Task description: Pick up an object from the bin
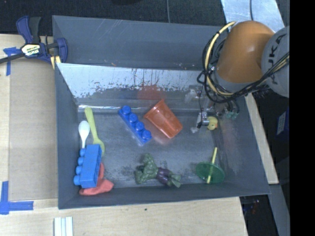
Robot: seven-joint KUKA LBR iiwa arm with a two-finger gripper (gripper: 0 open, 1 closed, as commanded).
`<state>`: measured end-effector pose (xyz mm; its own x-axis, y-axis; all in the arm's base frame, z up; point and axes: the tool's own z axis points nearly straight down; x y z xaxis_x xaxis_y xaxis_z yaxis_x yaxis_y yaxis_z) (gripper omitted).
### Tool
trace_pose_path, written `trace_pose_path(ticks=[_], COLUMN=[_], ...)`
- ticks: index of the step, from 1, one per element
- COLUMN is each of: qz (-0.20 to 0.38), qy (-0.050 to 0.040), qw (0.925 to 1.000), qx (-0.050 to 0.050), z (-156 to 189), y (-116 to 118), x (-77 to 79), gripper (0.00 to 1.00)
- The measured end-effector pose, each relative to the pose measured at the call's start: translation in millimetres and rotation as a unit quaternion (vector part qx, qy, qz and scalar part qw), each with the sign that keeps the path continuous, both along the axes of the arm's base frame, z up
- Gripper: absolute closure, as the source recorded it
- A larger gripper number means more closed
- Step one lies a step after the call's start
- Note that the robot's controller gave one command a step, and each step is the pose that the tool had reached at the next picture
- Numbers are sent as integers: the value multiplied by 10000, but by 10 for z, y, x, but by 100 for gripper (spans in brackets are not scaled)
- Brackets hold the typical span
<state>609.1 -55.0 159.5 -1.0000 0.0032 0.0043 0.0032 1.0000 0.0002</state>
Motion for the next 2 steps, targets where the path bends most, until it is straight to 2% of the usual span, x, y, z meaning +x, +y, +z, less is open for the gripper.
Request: trace_pose_path(ticks=[1, 2], qz=[8, -40], qy=[-41, -39], qw=[10000, 10000], qx=[-3, 1], z=[52, -893], y=[2, 319], x=[17, -86], gripper=[0, 0])
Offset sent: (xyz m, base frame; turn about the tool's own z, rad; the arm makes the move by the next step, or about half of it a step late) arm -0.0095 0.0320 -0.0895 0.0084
